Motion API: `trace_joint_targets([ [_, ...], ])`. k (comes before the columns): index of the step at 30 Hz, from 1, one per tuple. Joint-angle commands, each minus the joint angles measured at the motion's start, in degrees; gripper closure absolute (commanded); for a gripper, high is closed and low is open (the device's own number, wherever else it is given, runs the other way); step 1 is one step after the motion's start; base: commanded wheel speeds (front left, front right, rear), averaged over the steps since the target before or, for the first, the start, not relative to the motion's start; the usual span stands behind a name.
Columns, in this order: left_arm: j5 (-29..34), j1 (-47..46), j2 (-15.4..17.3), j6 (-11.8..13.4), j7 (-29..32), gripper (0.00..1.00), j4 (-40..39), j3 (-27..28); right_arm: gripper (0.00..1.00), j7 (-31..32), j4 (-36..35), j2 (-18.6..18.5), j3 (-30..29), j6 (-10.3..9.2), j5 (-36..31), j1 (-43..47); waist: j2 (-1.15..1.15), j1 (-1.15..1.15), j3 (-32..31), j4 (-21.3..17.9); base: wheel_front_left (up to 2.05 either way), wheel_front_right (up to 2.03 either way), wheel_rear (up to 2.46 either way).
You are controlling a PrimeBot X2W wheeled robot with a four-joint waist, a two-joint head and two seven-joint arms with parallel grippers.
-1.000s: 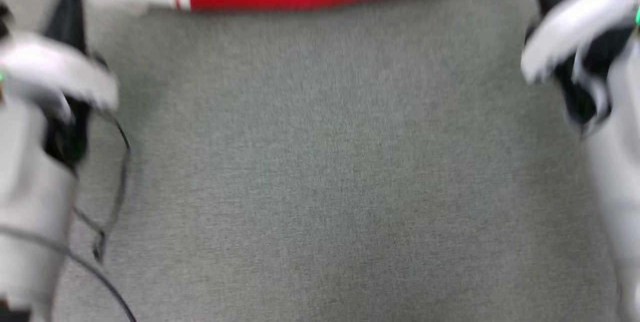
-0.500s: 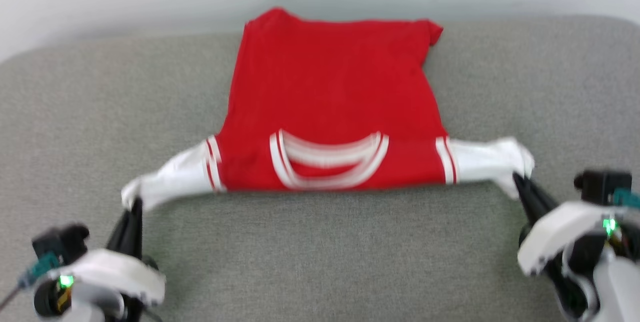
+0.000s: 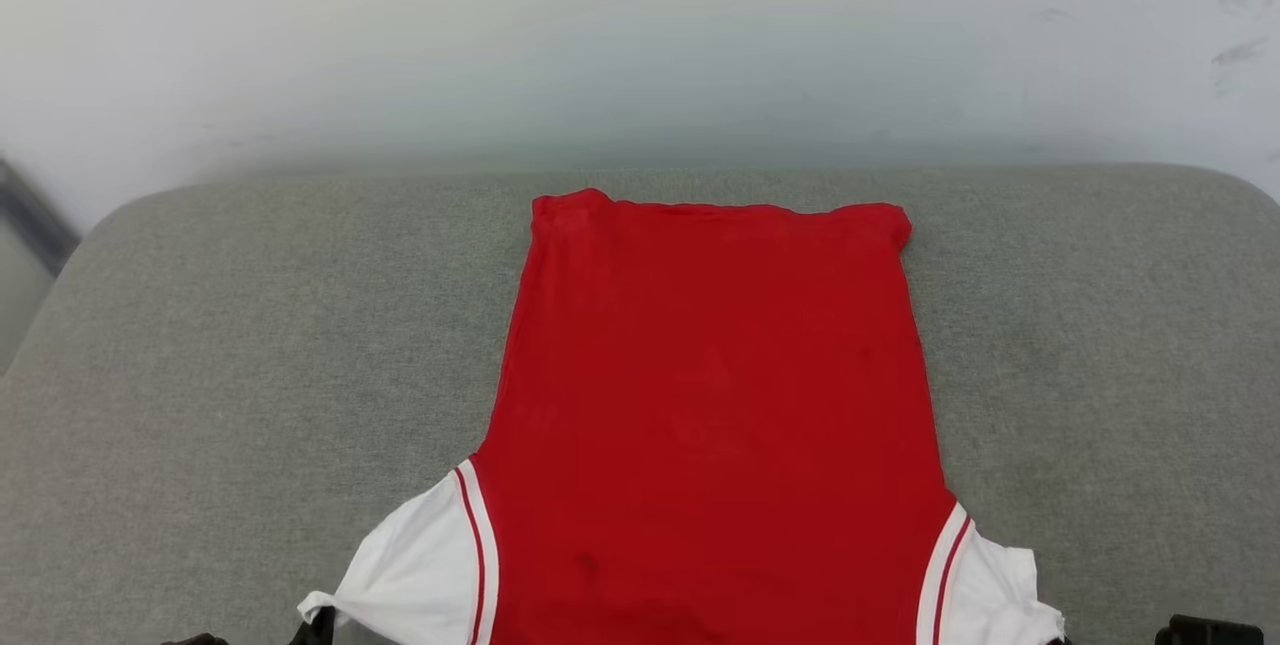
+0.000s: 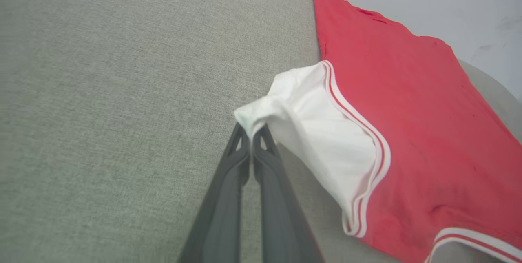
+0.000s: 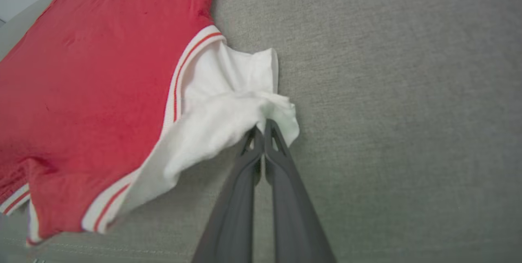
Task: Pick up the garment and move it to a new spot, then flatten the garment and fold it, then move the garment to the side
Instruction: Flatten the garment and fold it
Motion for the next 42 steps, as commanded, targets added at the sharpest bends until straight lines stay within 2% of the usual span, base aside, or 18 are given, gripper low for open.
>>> trace_joint_targets([
  [1, 0.50, 0.93, 0.46, 0.65, 0.35, 1.00, -1.15, -0.23, 0.61, 0.23, -0.86, 0.36, -0.24, -0.04, -1.07, 0.95, 0.00, 0.02, -0.14, 0.22, 0.00, 0.00, 0.00],
  [2, 0.75, 1.16, 0.62, 1.15, 0.66, 1.00, -1.82, -0.38, 0.00, 0.30, -1.24, 0.58, -0.12, -0.04, -1.62, 1.30, 0.00, 0.02, -0.12, 0.26, 0.00, 0.00, 0.00],
  [6, 1.97, 1.06, 0.88, 2.26, 1.08, 1.00, -3.76, -0.97, 0.00, -0.95, -3.00, 0.81, -0.15, -0.04, -2.84, 1.00, 0.00, 0.02, -0.07, 0.56, 0.00, 0.00, 0.00],
  [11, 3.32, 0.31, 1.11, 3.99, 1.80, 1.00, -7.25, -1.70, 0.00, -2.95, -5.82, 0.45, -2.92, -0.04, -3.77, -2.58, 0.00, 0.02, 0.45, 1.41, 0.00, 0.00, 0.00],
  [18, 5.37, -2.50, 1.88, 4.61, 1.79, 1.00, -12.43, -2.27, 0.00, -0.19, -5.13, -1.72, -6.75, -0.03, -2.68, -16.11, 0.00, 0.02, 5.78, 3.61, 0.00, 0.00, 0.00],
  [25, 7.71, -8.37, 1.41, 3.56, 1.32, 1.00, -17.14, -3.97, 0.00, 8.84, 3.85, -7.07, -5.88, -0.03, -2.28, -35.90, 0.00, 0.02, 15.22, 7.65, 0.00, 0.00, 0.00],
  [31, 9.91, -13.96, 1.42, 1.26, 0.22, 1.00, -18.97, -5.74, 0.00, 22.47, 12.08, -10.04, -6.08, -0.03, -4.23, -51.30, 0.00, 0.02, 21.49, 11.29, 0.00, 0.00, 0.00],
  [35, 10.60, -16.52, 0.96, 0.47, -0.17, 1.00, -20.21, -6.38, 0.00, 31.09, 16.87, -10.39, -7.32, -0.03, -6.97, -59.71, 0.00, 0.02, 25.16, 12.82, 0.00, 0.00, 0.00],
  [36, 10.65, -18.20, 0.32, -0.43, -0.79, 1.00, -20.79, -6.89, 0.00, 34.78, 19.08, -9.76, -8.24, -0.03, -8.75, -65.14, 0.00, 0.02, 27.71, 13.60, 0.00, 0.00, 0.00],
  [42, 10.77, -20.82, -1.10, -2.02, -2.02, 1.00, -19.60, -7.63, 0.00, 37.85, 22.65, -9.02, -9.07, -0.03, -12.76, -70.92, 0.00, 0.02, 31.88, 14.75, 0.00, 0.00, 0.00],
])
